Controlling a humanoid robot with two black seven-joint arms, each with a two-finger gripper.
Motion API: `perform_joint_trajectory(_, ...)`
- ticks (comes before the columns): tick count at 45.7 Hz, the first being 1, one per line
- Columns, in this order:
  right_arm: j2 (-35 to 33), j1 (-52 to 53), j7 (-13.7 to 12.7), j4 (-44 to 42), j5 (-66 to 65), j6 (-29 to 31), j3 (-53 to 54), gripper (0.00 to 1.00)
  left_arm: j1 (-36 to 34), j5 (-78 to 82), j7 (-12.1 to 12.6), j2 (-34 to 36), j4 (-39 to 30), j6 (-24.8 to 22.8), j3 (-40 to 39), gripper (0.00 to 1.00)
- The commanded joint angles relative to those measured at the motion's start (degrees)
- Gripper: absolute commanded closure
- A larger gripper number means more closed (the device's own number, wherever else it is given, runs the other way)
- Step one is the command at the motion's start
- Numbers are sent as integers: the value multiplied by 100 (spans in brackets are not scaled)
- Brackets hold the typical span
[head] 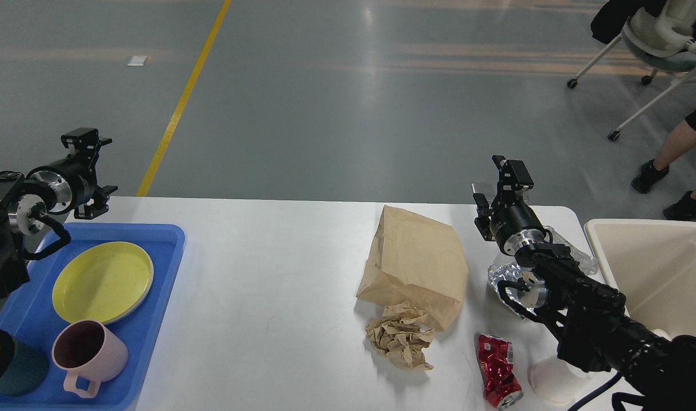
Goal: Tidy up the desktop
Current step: 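Raise the left gripper away from the tray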
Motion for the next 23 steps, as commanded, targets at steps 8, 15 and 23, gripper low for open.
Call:
perform_joint_trajectory(8, 2, 0, 0, 0, 0, 0, 0, 0, 1, -88, -29, -17, -3, 13, -1062, 4)
perform_joint_trajectory(15, 2, 0, 0, 0, 0, 0, 0, 0, -43, -764, -38, 36, -3, 13, -1528, 4)
perform_joint_trajectory(23, 2, 0, 0, 0, 0, 0, 0, 0, -61, -1336, -47, 36, -3, 13, -2143, 4)
